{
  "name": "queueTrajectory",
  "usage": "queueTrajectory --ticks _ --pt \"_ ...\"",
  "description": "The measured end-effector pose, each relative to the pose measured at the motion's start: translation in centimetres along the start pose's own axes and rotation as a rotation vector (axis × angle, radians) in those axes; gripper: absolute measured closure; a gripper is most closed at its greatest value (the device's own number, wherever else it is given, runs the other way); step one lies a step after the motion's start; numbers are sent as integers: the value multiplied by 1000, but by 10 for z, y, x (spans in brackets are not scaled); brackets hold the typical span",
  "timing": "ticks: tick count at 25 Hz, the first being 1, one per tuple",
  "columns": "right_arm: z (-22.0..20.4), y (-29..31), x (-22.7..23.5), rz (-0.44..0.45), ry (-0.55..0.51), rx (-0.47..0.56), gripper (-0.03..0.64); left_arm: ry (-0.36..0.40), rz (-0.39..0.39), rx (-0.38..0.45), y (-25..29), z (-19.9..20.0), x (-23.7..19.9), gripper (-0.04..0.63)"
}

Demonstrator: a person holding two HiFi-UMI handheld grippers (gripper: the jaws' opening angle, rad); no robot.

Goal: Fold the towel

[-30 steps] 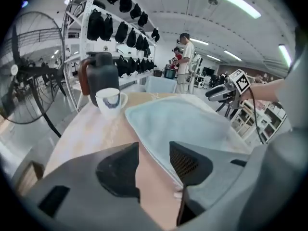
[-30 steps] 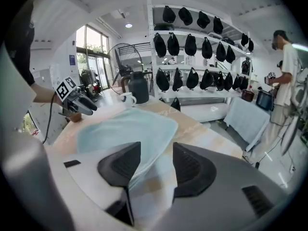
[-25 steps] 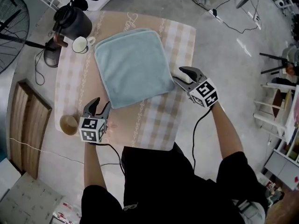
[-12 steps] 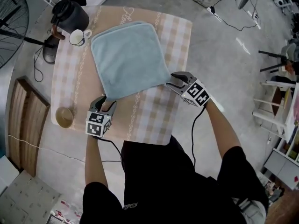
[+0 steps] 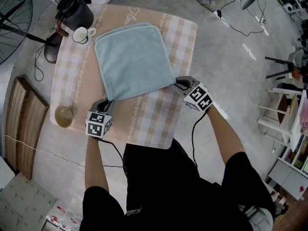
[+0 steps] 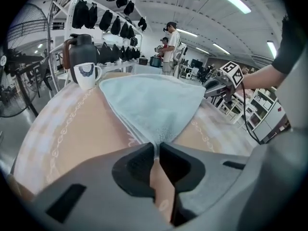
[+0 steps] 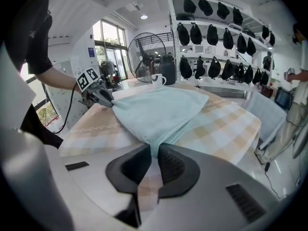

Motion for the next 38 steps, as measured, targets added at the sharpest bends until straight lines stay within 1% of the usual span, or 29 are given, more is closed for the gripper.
queueTrajectory --ticks 3,5,7,11,16,20,23,26,28,33,38 --pt "-5 -10 -10 -1 -38 -2 577 -7 12 13 -11 -6 9 557" --pt "-11 -17 -21 12 -64 -10 577 -26 13 24 -21 -12 18 560" --pt "-20 -25 -35 29 -85 -24 577 -48 -2 29 -32 -21 30 560" --pt "-47 -42 -66 68 -102 -39 577 -65 -29 17 -55 -44 62 560" --pt "-77 -73 -109 114 -105 -40 577 -140 -42 33 -91 -66 103 560" --pt "-89 -91 -131 140 -105 -42 577 -175 -23 48 -116 -76 126 560" --pt "-88 -98 -139 142 -91 -31 577 -191 9 67 -129 -73 132 560" --pt "-69 -100 -132 124 -40 -4 577 -193 31 97 -136 -60 121 560" --pt "-49 -97 -121 103 -9 9 577 -198 42 120 -136 -45 104 560" --pt "15 -78 -86 52 33 7 575 -222 69 171 -124 0 31 560" --pt "67 -43 -42 -10 90 -39 575 -216 75 152 -94 34 -35 558"
Point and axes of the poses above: the fingertips, and each gripper's own axes: y forward along the fingers, x to its right, z out of its top, the point moved 6 cm from there along -y, backward along the fingers, and after that the axes turned 13 degrees about y, right-handed, at the moved point
